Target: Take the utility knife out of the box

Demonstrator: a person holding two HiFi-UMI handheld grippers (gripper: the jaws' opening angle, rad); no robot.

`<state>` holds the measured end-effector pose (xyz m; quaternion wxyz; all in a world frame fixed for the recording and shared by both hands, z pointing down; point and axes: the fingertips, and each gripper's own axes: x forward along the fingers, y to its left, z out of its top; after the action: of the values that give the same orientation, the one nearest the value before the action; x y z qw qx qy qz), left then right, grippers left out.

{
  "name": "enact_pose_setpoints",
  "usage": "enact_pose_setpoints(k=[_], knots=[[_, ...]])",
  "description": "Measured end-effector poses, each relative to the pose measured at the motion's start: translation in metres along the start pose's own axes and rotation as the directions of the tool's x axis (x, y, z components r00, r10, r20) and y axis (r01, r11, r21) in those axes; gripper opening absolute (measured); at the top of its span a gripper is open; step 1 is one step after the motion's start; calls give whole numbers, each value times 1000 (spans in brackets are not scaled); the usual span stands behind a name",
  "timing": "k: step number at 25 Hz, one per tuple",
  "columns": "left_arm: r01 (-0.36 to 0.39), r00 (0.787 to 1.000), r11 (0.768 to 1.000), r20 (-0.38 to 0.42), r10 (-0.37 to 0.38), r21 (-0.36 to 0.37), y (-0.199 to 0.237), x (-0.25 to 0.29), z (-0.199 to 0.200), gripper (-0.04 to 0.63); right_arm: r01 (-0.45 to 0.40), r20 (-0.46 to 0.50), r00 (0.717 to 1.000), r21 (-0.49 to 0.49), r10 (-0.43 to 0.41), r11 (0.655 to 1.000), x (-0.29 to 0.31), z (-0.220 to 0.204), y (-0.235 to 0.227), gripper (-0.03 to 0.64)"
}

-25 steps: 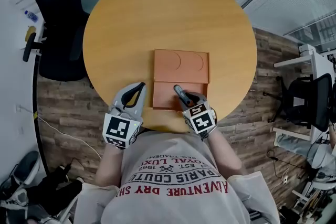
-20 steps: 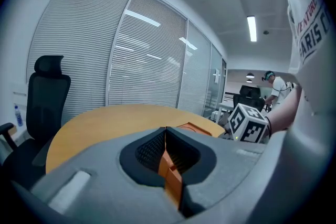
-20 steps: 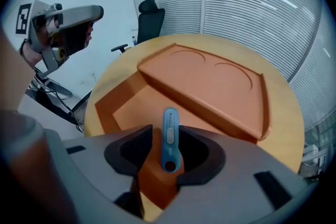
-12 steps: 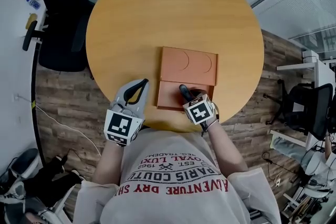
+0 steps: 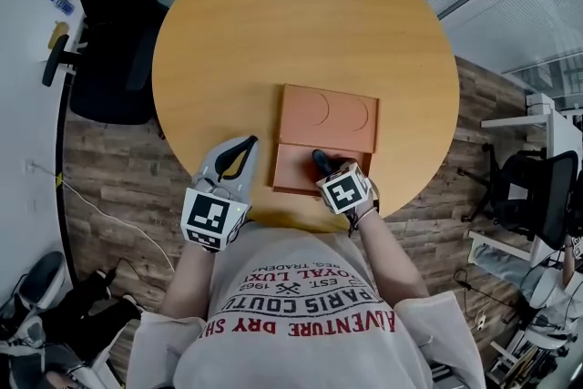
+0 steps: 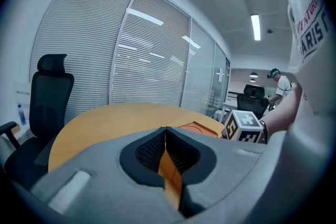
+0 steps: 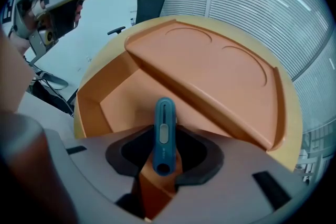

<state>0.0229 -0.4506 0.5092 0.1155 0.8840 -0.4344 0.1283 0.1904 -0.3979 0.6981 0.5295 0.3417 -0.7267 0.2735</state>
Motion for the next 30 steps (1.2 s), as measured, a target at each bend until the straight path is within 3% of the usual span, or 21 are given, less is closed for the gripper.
enact_pose_setpoints(k=[7,14,18,23,30], knots=[[-7,1000,1000,5,7,7,-5,-6,4,11,-5,23,1000,-5,5,1000,-2,-5,2,133],[-34,999,999,36,34,9,-5,-17,11,11,4,142,990,6,-5,1000,-26,6,7,133],[-43,998,999,53,42,16,-10,-22,17,11,-31,248,968,-7,32,999,-55,22,13,133],[-53,995,998,82,50,33,-23,-28,28,11,-26,419,907,-26,35,999,-104,45,15,133],[-65,990,996,129,57,56,-39,-36,51,11,12,645,764,-17,2,1000,-182,75,8,133]])
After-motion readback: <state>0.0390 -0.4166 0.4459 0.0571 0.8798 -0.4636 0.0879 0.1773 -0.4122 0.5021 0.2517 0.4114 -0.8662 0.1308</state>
